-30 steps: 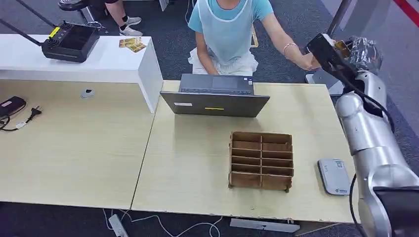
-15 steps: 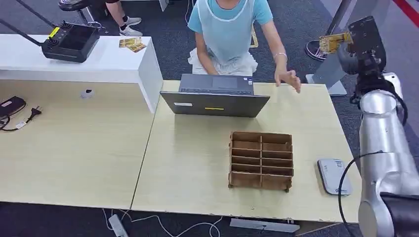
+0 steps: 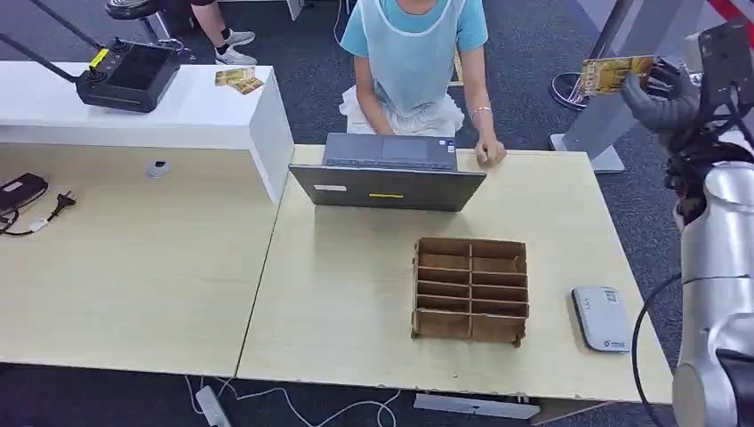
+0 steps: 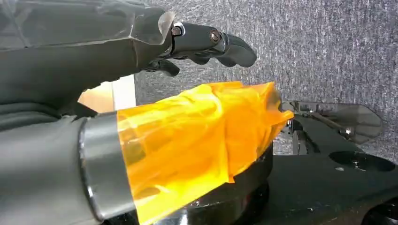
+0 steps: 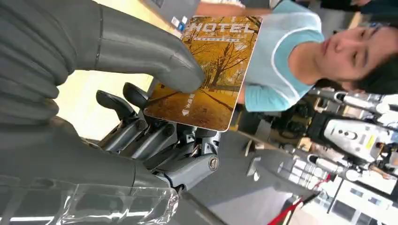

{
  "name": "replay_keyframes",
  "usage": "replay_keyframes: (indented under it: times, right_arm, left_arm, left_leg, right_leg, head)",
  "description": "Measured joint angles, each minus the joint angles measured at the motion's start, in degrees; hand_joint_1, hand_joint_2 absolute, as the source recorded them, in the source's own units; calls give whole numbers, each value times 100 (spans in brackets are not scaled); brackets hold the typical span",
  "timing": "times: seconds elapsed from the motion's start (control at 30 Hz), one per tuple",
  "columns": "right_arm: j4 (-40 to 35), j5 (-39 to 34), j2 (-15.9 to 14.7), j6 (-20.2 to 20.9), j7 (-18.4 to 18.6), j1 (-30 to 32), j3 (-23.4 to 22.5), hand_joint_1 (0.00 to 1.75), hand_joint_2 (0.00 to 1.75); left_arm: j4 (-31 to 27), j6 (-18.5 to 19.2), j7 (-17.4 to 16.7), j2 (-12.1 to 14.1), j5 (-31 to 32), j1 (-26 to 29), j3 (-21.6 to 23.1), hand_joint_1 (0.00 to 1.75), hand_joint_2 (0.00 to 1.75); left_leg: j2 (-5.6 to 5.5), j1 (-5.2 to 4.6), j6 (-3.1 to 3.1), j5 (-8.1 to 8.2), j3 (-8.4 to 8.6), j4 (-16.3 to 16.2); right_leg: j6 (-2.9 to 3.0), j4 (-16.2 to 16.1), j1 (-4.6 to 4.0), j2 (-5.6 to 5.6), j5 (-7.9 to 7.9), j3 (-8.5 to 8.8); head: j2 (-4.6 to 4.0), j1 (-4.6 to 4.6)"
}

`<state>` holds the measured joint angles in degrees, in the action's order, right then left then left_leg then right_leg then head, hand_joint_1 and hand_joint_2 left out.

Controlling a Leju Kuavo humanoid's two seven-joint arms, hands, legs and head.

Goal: Pass the card to the sensor for recognition and then transmit it.

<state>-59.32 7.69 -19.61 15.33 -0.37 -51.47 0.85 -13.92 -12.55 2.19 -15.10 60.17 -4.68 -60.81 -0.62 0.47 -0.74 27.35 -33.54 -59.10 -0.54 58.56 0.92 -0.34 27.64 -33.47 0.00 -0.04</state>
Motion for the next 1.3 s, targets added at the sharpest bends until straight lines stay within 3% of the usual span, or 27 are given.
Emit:
replay_keyframes:
  times: [0.17, 0.33, 0.43, 0.6, 0.8, 1.0, 1.17, 1.3]
  right_arm:
    - [20, -1143, -485, 551, -147, 281, -42, 175, 175]
    - [-118, -1829, -890, 666, -284, 753, -186, 175, 175]
    - [-236, -2091, -1062, 734, -302, 1049, -293, 175, 175]
    - [-441, -2554, -1439, 1074, -206, 1474, -393, 175, 175]
    - [-575, -2729, -1779, 1239, -149, 1705, -466, 175, 175]
    - [-793, -3406, -2484, 1863, -171, 2210, -489, 175, 175]
    - [-1095, -3816, -3067, 2037, -146, 2998, -717, 175, 175]
    - [-1266, -3892, -3313, 2052, -124, 3395, -883, 175, 175]
  left_arm:
    - [2, -72, 72, 2, 4, 0, 0, 0, 0]
    - [2, -103, 83, 2, -20, 0, 0, 0, 0]
    - [2, -100, 83, 2, -55, 0, 0, 0, 0]
    - [2, 365, 109, 59, -63, 10, 0, 0, 0]
    - [2, 411, 131, 103, -94, 22, 0, 0, 0]
    - [2, -65, 197, 24, -210, 23, -59, 0, 0]
    - [4, -103, 205, 11, -219, 22, -74, 0, 0]
    - [4, -103, 221, 11, -223, 20, -87, 0, 0]
  left_leg:
    - [-9, 0, 2, 1, -3, -3]
    - [-6, -1, 5, 5, -4, -3]
    - [-7, -1, 8, 7, -4, -2]
    - [-8, -1, 8, 7, -6, -2]
    - [-4, -1, 8, 7, -1, -2]
    - [-18, -1, 14, 11, -8, -3]
    - [-15, -3, 21, 17, -11, -3]
    - [-3, -4, 23, 19, -6, -2]
  right_leg:
    - [-1, -4, 0, -13, 1, 2]
    - [-1, -6, 0, -10, 1, 1]
    - [-1, -6, 0, -11, 1, 1]
    - [-1, -5, 0, -13, 1, 1]
    - [-1, -5, 1, -6, 1, 0]
    - [-6, -9, 1, -24, 4, 3]
    - [-7, -10, 2, -21, 6, 3]
    - [-7, -11, 2, -8, 6, 1]
  head:
    - [0, 0]
    - [0, 2]
    - [0, 0]
    - [0, 2]
    - [0, 0]
    - [0, 2]
    - [0, 2]
    - [0, -2]
